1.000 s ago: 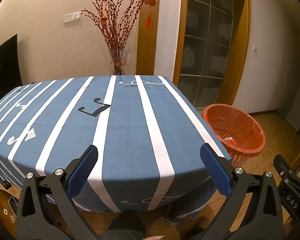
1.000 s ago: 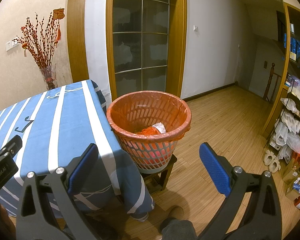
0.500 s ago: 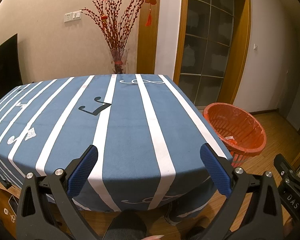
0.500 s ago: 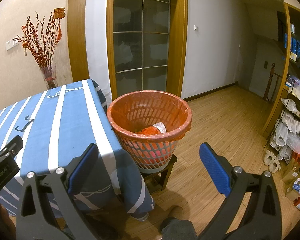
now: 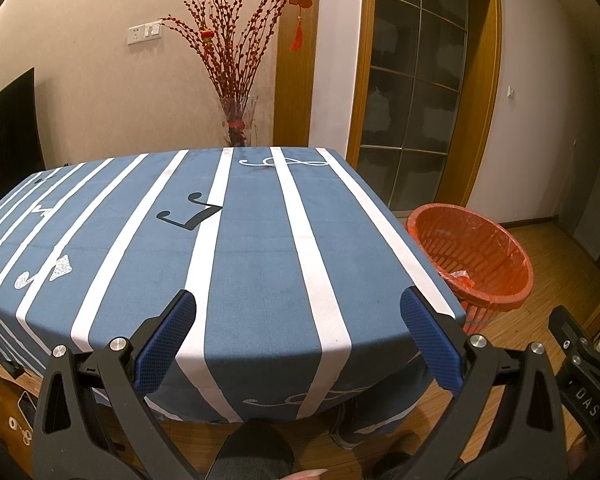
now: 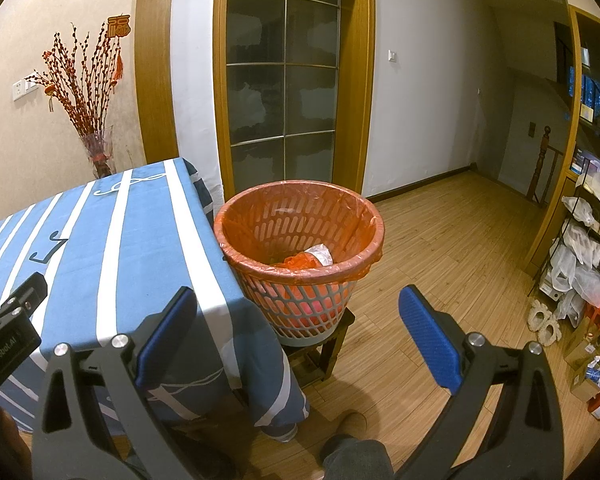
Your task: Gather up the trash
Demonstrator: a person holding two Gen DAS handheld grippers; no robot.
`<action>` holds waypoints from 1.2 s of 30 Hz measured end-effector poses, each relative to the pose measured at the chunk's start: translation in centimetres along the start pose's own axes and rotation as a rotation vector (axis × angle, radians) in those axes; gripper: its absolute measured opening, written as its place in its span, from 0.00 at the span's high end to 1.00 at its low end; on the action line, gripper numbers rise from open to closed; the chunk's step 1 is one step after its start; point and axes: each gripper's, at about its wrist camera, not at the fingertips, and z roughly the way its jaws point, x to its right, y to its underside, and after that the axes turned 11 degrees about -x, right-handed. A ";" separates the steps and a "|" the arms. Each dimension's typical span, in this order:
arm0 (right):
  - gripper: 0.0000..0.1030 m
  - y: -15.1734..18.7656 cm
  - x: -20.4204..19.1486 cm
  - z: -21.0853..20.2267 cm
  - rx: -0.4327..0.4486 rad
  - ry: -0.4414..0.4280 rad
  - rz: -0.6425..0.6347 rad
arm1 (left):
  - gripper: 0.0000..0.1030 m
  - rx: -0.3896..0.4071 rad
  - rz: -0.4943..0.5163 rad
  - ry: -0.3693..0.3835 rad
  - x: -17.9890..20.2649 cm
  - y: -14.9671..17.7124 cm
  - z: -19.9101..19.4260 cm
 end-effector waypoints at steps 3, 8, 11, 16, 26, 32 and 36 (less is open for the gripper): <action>0.04 0.0 0.0 0.0 -0.001 0.000 0.000 | 0.03 0.000 0.000 0.000 0.0 0.0 0.0; 0.04 0.0 0.0 0.0 -0.001 0.000 0.000 | 0.03 0.000 0.000 -0.001 0.0 0.0 0.0; 0.04 0.0 0.0 0.0 -0.001 0.000 0.000 | 0.03 0.000 0.001 -0.002 0.0 0.0 0.0; 0.04 0.0 0.0 0.0 -0.002 0.000 0.000 | 0.03 -0.003 0.003 0.000 0.0 0.0 0.0; 0.04 -0.1 0.0 0.0 -0.002 0.000 0.000 | 0.03 -0.012 0.008 0.001 -0.4 0.2 0.3; 0.04 -0.1 0.0 0.0 -0.002 0.000 0.000 | 0.03 -0.014 0.010 0.002 -0.4 0.2 0.2; 0.04 -0.1 0.0 0.0 -0.003 0.000 -0.002 | 0.03 -0.013 0.009 0.001 -0.4 0.2 0.2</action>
